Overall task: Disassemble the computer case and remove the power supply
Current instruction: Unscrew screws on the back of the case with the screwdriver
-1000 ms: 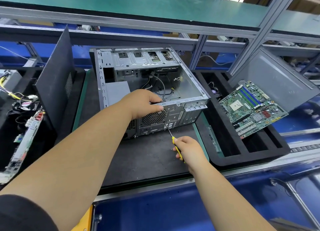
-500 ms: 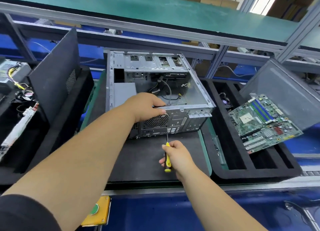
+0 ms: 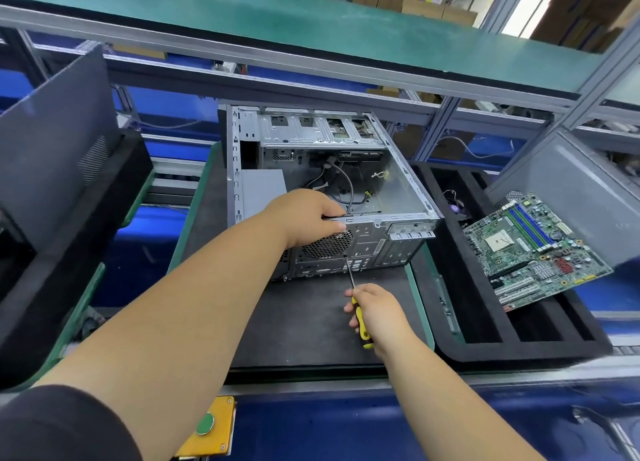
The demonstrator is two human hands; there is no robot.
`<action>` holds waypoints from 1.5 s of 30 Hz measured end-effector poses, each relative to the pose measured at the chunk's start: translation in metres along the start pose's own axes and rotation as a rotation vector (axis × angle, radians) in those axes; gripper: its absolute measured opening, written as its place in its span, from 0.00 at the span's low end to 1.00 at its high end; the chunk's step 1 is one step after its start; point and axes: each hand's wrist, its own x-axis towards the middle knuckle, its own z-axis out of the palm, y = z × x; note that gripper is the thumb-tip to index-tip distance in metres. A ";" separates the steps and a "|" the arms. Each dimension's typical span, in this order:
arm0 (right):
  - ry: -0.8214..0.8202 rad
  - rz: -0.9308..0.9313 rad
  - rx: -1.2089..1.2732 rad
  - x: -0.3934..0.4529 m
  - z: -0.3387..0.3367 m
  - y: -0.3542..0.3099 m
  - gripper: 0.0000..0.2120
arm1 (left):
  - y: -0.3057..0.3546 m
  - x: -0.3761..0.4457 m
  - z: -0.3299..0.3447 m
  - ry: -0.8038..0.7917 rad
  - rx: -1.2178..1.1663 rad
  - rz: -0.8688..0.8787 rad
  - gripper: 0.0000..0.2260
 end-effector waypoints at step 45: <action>-0.050 0.112 0.141 -0.001 0.000 -0.007 0.07 | 0.002 -0.002 -0.001 0.001 -0.079 -0.019 0.12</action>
